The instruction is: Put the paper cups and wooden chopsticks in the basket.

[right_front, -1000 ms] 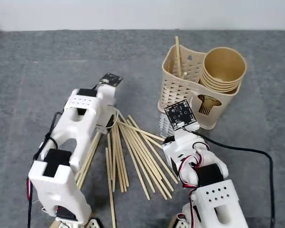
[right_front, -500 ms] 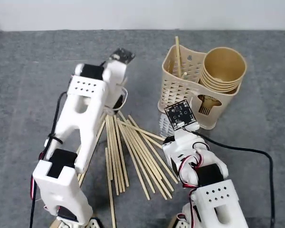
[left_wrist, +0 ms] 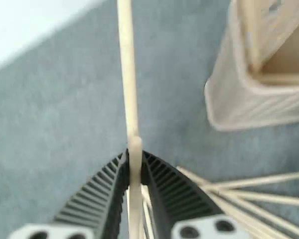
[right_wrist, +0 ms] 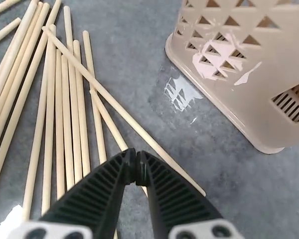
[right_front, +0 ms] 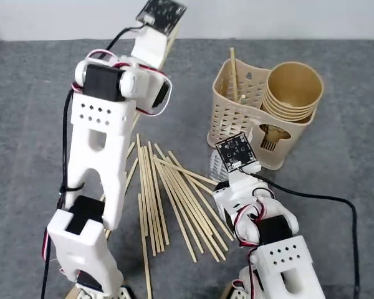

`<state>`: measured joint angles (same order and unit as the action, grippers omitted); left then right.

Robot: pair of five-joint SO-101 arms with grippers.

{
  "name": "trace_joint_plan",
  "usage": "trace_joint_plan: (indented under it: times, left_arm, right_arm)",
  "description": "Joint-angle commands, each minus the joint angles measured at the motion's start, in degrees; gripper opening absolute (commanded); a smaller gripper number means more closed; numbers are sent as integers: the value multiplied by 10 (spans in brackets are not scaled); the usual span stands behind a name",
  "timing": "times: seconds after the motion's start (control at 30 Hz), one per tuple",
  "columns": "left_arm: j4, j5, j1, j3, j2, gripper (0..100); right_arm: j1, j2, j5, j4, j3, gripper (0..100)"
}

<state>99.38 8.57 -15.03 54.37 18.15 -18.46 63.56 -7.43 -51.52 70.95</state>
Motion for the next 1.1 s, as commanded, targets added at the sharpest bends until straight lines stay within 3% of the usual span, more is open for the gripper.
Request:
trace_joint_plan:
  times: [0.0,0.2,0.5,0.67,0.8,1.07]
  left_arm:
    - [-16,1,-35,99,-5,13]
    - [-122,-1,-86,184,-5,13]
    - [-327,-37,-144,185,-4,13]
    - [-434,-38,-165,123,-4,13]
    - [-523,-81,-168,45,-4,13]
    - [-573,-117,-163,-64,-4,13]
  right_arm:
    - [-3,14,6,9,-4,9]
    - [-2,14,5,9,-3,9]
    - [-4,14,5,9,-3,9]
    - [-4,14,4,9,-3,9]
    - [-4,14,3,9,-3,9]
    - [-4,11,3,9,-3,9]
